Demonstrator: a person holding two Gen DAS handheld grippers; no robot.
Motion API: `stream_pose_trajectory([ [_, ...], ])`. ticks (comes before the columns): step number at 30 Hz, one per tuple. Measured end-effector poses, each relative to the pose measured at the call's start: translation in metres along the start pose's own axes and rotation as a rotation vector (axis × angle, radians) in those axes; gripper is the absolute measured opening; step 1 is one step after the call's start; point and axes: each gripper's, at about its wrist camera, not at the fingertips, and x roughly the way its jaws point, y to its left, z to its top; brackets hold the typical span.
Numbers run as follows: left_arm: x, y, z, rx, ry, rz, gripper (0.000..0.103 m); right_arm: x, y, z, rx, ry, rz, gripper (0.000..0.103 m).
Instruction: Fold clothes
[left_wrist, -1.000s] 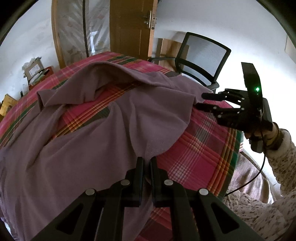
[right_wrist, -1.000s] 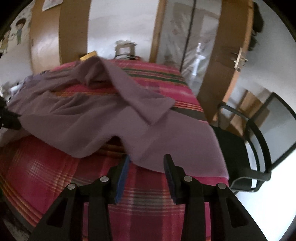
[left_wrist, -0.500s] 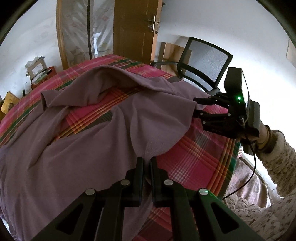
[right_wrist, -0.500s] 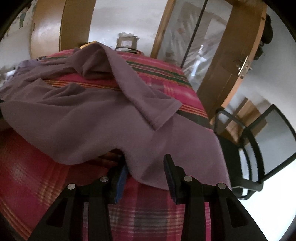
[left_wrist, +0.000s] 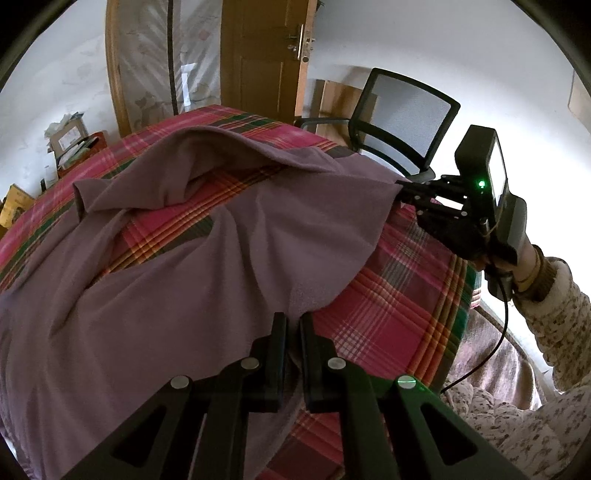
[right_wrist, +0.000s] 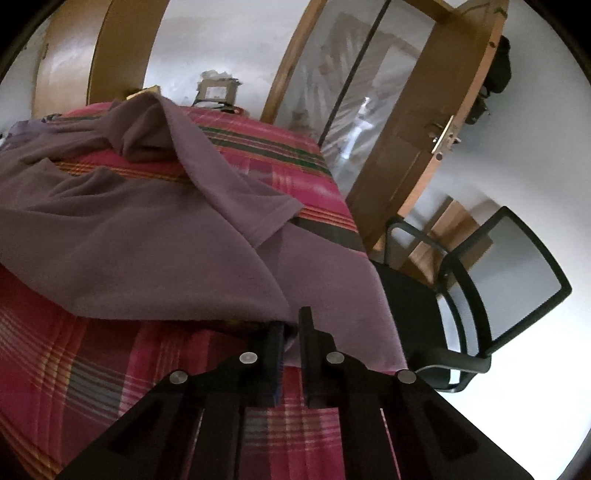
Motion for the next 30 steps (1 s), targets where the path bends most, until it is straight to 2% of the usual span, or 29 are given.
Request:
stream_pose_trajectory([
  [6,0.002,-0.005,-0.003,0.017,0.012,-0.012,0.007,-0.014,-0.009,-0.001,0.023,-0.023,-0.056,0.006],
  [15,0.011,-0.014,-0.010,0.036,0.044,-0.031,0.007,-0.029,-0.023,-0.019,0.079,0.006,-0.129,0.004],
  [22,0.010,-0.015,-0.009,0.036,0.043,-0.033,0.007,-0.031,-0.023,-0.029,0.068,0.008,-0.106,0.005],
  [24,0.007,-0.013,-0.009,0.029,0.035,-0.035,0.007,-0.030,-0.019,-0.030,0.052,0.012,-0.082,0.007],
  [26,0.007,-0.012,-0.009,0.023,0.032,-0.037,0.007,-0.028,-0.015,-0.030,0.038,0.013,-0.070,0.017],
  [30,0.007,-0.011,-0.009,0.017,0.034,-0.041,0.007,-0.019,-0.015,-0.029,0.055,0.031,-0.035,0.028],
])
